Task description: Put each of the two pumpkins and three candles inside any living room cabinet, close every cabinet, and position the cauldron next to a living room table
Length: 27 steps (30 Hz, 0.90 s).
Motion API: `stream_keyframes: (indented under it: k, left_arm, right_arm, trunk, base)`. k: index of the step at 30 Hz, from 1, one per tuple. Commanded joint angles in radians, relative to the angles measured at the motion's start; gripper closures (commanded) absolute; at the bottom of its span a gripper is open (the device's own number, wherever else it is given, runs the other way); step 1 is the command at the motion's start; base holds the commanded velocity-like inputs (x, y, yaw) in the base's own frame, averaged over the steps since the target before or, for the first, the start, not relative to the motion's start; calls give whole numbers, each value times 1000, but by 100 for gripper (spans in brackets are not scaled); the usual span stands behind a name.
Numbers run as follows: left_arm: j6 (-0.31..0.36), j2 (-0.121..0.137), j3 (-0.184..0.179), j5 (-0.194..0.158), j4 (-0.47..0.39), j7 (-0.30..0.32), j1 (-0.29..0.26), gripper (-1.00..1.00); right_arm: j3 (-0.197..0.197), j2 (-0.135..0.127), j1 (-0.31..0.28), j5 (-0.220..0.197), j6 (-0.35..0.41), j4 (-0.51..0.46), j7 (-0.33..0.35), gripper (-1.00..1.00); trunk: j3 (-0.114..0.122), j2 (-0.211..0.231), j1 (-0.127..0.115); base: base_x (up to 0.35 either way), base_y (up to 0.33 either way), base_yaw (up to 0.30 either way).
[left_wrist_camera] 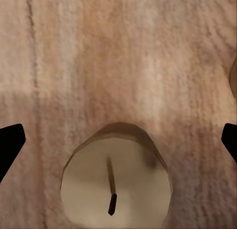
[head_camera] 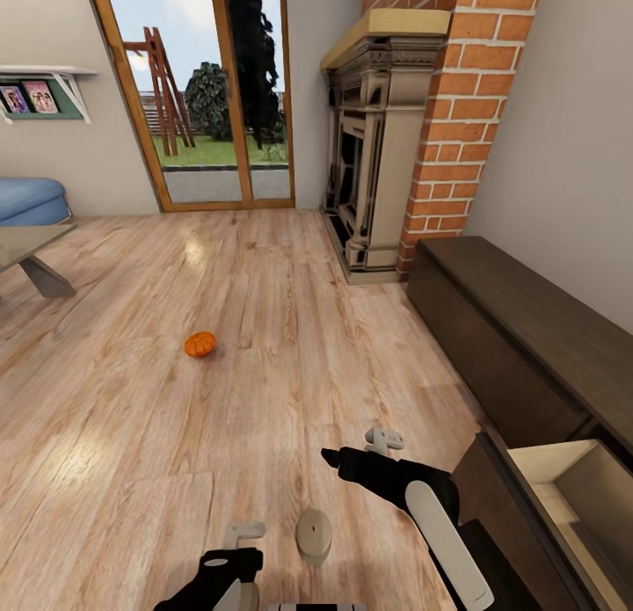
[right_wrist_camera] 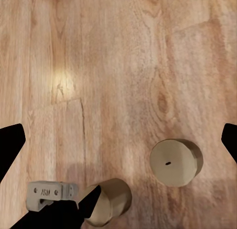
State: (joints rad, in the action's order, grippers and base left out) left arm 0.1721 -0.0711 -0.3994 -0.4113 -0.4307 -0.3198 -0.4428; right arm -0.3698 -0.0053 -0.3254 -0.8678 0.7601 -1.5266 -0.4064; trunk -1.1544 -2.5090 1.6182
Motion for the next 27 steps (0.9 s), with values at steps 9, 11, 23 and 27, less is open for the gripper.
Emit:
stream_keyframes:
  k: [9,11,23,27]
  left_arm:
    - [-2,4,-3,-9,-2,-14,-1,-100]
    - [-2,4,-2,-9,-2,-15,-1,-100]
    - [-2,4,1,-8,-2,-15,-1,-100]
    - [-3,3,1,-8,-2,-15,-1,-100]
  right_arm:
    - [-1,0,-1,-11,1,-2,-9,-100]
    - [-1,1,-1,-11,1,-3,-8,-100]
    - [0,-7,0,-31,4,-21,172,-100]
    - [0,-8,-1,-31,3,-21,185,-100]
  trunk:
    - [-1,0,0]
    - [-1,0,0]
    - [-36,-2,4]
    - [-36,-2,4]
  base:
    - [0,0,0]
    - [0,0,0]
    - [0,0,0]
    - [0,0,0]
